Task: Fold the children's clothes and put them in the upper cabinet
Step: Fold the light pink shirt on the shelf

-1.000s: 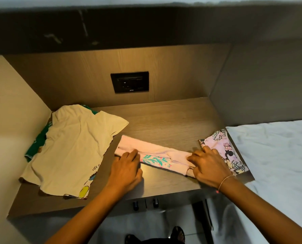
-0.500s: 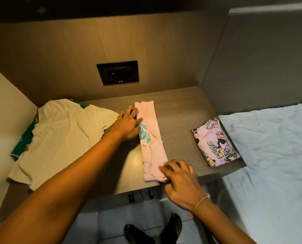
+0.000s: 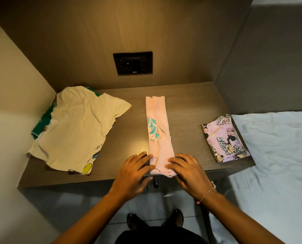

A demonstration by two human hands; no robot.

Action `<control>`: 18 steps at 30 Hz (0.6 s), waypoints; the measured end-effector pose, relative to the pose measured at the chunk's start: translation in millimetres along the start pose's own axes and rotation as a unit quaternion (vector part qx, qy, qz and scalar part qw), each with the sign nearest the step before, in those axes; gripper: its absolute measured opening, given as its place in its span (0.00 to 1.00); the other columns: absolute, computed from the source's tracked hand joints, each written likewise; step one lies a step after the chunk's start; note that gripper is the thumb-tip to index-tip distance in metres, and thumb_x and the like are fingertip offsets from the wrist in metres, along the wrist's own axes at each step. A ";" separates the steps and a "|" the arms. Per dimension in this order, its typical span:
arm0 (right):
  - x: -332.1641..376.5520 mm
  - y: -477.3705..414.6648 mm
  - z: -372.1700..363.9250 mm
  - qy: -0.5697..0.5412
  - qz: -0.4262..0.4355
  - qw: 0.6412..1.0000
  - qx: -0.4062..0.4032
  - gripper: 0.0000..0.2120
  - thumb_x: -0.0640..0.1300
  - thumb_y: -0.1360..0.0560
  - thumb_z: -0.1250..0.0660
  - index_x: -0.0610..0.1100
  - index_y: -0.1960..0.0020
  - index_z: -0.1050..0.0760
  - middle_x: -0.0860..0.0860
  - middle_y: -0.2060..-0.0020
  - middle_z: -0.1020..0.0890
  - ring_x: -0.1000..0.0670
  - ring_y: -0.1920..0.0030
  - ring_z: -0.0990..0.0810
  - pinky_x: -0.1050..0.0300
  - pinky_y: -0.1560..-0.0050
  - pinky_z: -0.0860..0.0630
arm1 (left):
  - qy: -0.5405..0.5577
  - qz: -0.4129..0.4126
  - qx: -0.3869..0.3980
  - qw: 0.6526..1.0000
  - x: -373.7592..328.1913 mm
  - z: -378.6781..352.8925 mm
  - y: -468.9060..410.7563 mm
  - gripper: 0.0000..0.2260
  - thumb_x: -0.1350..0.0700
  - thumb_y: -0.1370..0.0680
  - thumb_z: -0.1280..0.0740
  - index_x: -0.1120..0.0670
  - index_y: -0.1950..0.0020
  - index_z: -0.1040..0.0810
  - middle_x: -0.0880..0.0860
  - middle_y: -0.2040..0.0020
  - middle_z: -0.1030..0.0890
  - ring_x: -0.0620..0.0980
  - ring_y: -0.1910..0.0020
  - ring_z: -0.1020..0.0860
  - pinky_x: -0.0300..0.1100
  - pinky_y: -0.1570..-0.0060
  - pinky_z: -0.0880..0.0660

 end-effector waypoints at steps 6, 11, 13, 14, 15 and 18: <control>17.1 20.1 19.6 -0.176 -0.067 0.981 -0.045 0.13 0.45 0.26 0.33 0.54 0.42 0.25 0.58 0.47 0.20 0.55 0.44 0.25 0.53 0.47 0.25 | 0.128 0.103 -0.079 0.983 -21.3 22.9 11.8 0.09 0.45 0.21 0.36 0.48 0.48 0.22 0.45 0.48 0.18 0.40 0.44 0.24 0.46 0.45 0.25; 19.9 -2.3 65.3 -0.248 -0.104 0.962 -0.040 0.10 0.52 0.27 0.33 0.55 0.47 0.27 0.61 0.53 0.21 0.58 0.50 0.22 0.54 0.51 0.25 | 0.355 0.170 -0.080 0.916 -30.4 68.4 -3.7 0.10 0.42 0.22 0.37 0.47 0.52 0.21 0.41 0.56 0.18 0.45 0.55 0.19 0.41 0.65 0.21; 12.0 -30.3 81.0 -0.239 -0.107 0.965 -0.034 0.09 0.53 0.27 0.32 0.53 0.48 0.25 0.57 0.55 0.19 0.55 0.53 0.21 0.53 0.53 0.24 | 0.360 0.187 -0.078 0.911 -16.9 83.1 -24.9 0.09 0.44 0.23 0.35 0.47 0.52 0.21 0.44 0.60 0.17 0.47 0.61 0.18 0.44 0.65 0.20; 5.8 -47.4 86.0 -0.228 -0.116 0.966 -0.036 0.10 0.53 0.27 0.32 0.52 0.48 0.24 0.56 0.56 0.18 0.53 0.55 0.20 0.52 0.54 0.24 | 0.339 0.196 -0.076 0.917 -6.3 88.3 -39.3 0.08 0.45 0.23 0.35 0.48 0.52 0.20 0.46 0.62 0.18 0.46 0.63 0.19 0.46 0.66 0.21; -1.7 -66.0 87.2 -0.210 -0.129 0.969 -0.032 0.10 0.52 0.27 0.31 0.52 0.48 0.23 0.54 0.57 0.17 0.51 0.56 0.20 0.52 0.55 0.24 | 0.313 0.211 -0.067 0.924 6.3 90.8 -54.9 0.08 0.47 0.23 0.34 0.49 0.53 0.20 0.46 0.64 0.18 0.46 0.65 0.19 0.45 0.67 0.22; -25.6 -123.4 70.9 -0.170 -0.173 0.970 0.018 0.11 0.51 0.27 0.32 0.49 0.46 0.22 0.49 0.55 0.15 0.46 0.53 0.19 0.51 0.53 0.23 | 0.224 0.283 0.000 0.933 49.4 81.8 -101.7 0.07 0.48 0.21 0.35 0.48 0.56 0.22 0.47 0.62 0.19 0.47 0.63 0.21 0.40 0.65 0.25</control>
Point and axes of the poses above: each hand's wrist, its own y-axis away from the middle knuckle, its own z-axis out of the back of the hand, x = y × z, the point moved 3 cm from there along -y, towards the middle knuckle
